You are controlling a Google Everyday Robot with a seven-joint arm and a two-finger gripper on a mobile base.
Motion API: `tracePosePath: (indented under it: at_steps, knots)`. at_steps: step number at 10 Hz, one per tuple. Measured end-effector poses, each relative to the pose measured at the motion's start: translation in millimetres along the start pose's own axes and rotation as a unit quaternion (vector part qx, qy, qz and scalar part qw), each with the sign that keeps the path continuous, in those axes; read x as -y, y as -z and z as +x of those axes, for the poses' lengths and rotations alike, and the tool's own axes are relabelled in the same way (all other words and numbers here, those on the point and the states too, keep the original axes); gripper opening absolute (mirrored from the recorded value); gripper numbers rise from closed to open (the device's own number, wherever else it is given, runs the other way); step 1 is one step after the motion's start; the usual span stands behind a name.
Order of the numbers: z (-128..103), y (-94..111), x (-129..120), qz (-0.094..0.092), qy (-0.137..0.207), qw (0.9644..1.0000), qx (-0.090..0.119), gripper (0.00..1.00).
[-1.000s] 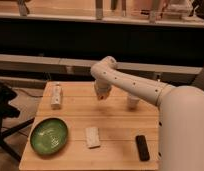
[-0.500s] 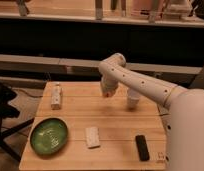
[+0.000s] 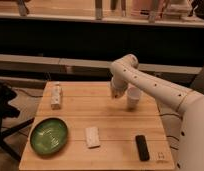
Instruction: Place the pepper in the ceramic cup
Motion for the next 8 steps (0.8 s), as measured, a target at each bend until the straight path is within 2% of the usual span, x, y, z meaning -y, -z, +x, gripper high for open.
tracePosePath:
  at_steps: [5,8]
  knots:
    - [-5.0,1.9,-31.4,0.001,-0.016,0.9999,-0.002,0.00]
    - [-14.5,9.7,-52.3,0.004,-0.033,0.9994,-0.004,0.00]
